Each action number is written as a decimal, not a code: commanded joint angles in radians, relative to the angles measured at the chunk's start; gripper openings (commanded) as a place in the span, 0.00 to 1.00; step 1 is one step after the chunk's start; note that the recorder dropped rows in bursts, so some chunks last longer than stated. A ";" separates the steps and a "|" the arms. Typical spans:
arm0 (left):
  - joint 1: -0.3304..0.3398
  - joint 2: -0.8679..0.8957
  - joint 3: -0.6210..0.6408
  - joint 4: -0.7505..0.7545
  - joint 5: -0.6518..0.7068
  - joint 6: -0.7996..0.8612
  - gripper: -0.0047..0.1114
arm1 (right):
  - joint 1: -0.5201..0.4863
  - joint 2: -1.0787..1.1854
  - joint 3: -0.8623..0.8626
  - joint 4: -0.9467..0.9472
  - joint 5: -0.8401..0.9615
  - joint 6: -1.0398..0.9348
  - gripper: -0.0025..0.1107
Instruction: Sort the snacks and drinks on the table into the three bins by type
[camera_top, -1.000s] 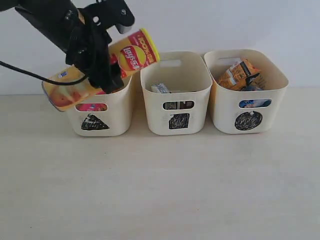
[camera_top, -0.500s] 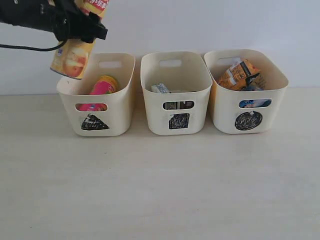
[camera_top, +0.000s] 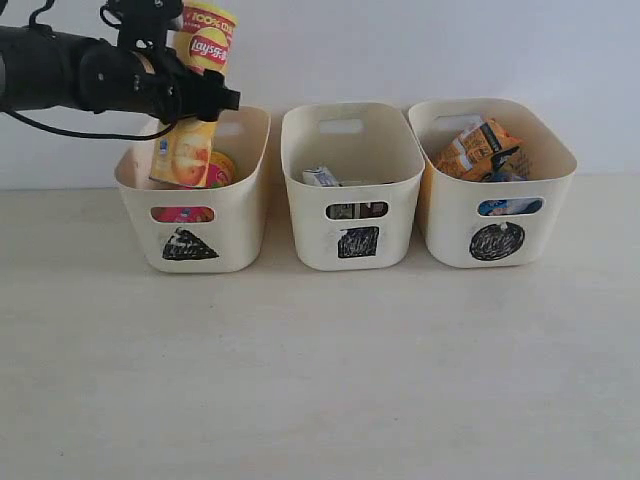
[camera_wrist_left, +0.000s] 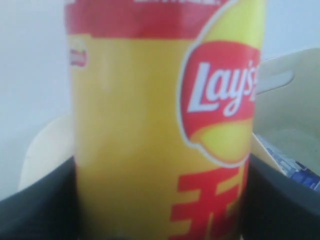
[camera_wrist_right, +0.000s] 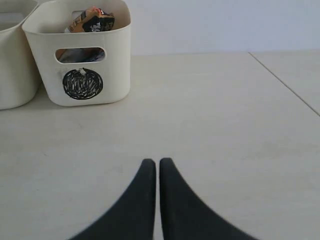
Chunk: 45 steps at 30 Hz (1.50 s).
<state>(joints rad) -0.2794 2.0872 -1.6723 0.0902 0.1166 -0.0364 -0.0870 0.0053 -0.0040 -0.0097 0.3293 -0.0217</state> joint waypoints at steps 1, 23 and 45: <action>0.000 0.031 -0.034 -0.003 0.011 -0.054 0.08 | -0.003 -0.005 0.004 -0.001 -0.004 0.001 0.02; 0.000 0.037 -0.062 -0.049 0.146 -0.047 0.79 | -0.003 -0.005 0.004 -0.001 -0.004 0.001 0.02; 0.003 -0.364 0.107 0.106 0.677 0.036 0.07 | -0.003 -0.005 0.004 -0.001 -0.006 0.001 0.02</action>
<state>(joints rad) -0.2794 1.7812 -1.6241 0.1902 0.7855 0.0222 -0.0870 0.0053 -0.0040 -0.0097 0.3293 -0.0217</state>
